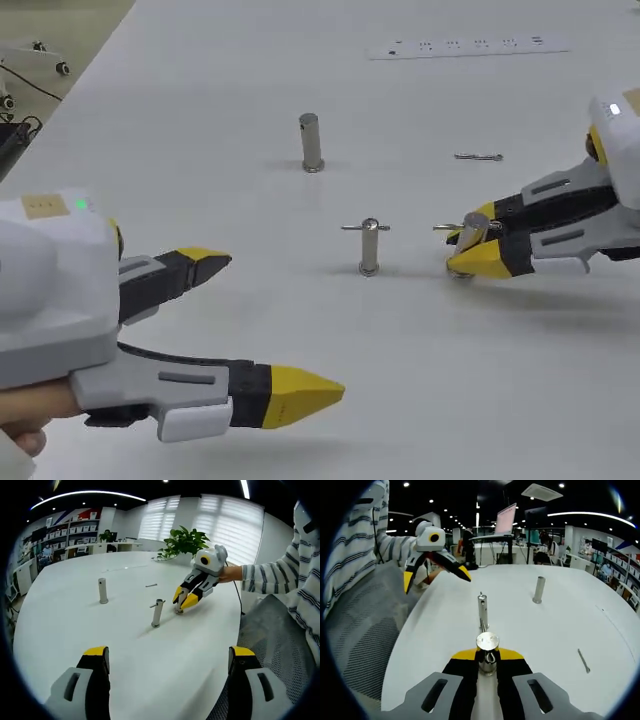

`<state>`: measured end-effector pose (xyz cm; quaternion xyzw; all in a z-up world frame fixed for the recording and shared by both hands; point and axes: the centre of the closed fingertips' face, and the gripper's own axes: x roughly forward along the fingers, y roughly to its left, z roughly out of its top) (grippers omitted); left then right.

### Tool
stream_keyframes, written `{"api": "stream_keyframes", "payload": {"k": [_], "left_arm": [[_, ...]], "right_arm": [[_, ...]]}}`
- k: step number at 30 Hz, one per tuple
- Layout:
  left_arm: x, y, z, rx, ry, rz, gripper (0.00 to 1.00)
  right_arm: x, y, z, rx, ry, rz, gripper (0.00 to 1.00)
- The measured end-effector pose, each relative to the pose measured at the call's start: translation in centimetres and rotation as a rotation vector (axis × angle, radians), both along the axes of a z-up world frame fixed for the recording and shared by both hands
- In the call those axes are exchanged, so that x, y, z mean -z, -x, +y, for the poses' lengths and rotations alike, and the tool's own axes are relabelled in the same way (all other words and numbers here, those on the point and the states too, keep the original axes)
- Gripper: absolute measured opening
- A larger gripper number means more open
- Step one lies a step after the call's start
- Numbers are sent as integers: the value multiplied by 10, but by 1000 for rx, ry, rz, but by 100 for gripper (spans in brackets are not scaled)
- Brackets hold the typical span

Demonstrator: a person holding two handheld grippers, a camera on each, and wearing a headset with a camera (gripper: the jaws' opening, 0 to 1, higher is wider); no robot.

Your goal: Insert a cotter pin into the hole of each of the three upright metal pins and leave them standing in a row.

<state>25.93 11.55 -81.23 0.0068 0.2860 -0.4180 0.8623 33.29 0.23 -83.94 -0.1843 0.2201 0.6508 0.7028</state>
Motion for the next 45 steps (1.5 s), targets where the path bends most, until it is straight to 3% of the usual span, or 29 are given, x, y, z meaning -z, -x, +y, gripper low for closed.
{"api": "stream_keyframes", "payload": {"k": [5,14,22,26,29,34,38,40,45], "left_arm": [[0,6,-1,10,1,18,99],[-2,6,1,-5,1,11,99],[1,11,2,3,-19,21,99],[0,12,2,7,-24,20,99],[-1,12,2,6,-26,13,99],[-3,12,1,6,-28,3,99],[-4,13,0,6,-26,-3,99],[-4,13,0,8,-26,-5,99],[-5,17,-1,15,-23,-4,99]], "right_arm": [[1,-2,3,2,-11,5,14],[4,-1,4,-1,-31,11,14],[3,1,3,27,-49,58,19],[-1,1,-4,72,-68,81,36],[-6,4,-11,100,-68,86,43],[-19,17,-28,178,-83,138,58],[-25,22,-38,245,-84,150,73],[-28,22,-44,261,-84,133,81],[-38,39,-58,316,-87,169,91]]}}
